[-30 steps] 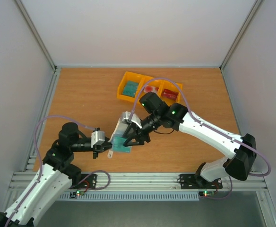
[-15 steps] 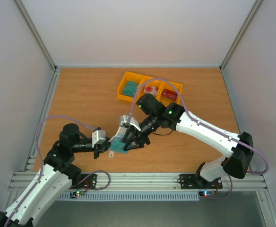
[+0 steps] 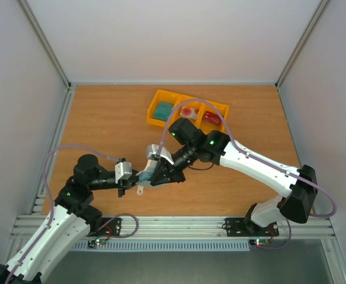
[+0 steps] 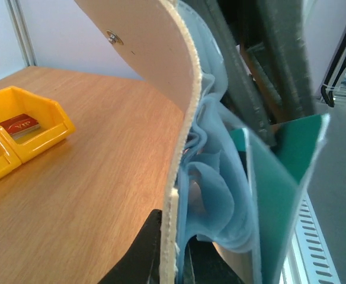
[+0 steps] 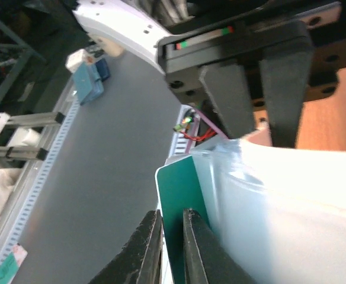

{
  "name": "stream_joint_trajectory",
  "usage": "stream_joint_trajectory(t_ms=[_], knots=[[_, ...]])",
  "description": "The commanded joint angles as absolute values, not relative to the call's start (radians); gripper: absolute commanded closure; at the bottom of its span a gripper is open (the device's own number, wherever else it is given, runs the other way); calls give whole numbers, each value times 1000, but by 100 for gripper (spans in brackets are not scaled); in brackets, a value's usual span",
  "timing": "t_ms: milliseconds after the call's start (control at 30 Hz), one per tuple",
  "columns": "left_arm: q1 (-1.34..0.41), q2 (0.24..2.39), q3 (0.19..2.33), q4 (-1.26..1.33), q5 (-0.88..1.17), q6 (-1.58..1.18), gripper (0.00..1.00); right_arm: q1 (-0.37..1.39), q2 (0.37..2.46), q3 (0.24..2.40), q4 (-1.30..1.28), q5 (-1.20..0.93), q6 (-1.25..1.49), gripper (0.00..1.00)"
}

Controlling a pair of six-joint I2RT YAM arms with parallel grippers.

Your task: Take the credit cards out of the card holder

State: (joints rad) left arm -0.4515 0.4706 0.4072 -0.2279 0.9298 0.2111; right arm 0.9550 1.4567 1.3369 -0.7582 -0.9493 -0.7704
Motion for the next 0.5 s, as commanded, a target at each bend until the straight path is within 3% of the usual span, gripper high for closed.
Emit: stream_joint_trajectory(t_ms=[0, 233, 467], knots=[[-456, 456, 419, -154, 931, 225, 100, 965, 1430, 1315, -714, -795, -714, 90], [-457, 456, 419, -153, 930, 227, 100, 993, 1416, 1291, -688, -632, -695, 98], [-459, 464, 417, -211, 928, 277, 100, 978, 1312, 1268, -674, -561, -697, 99]])
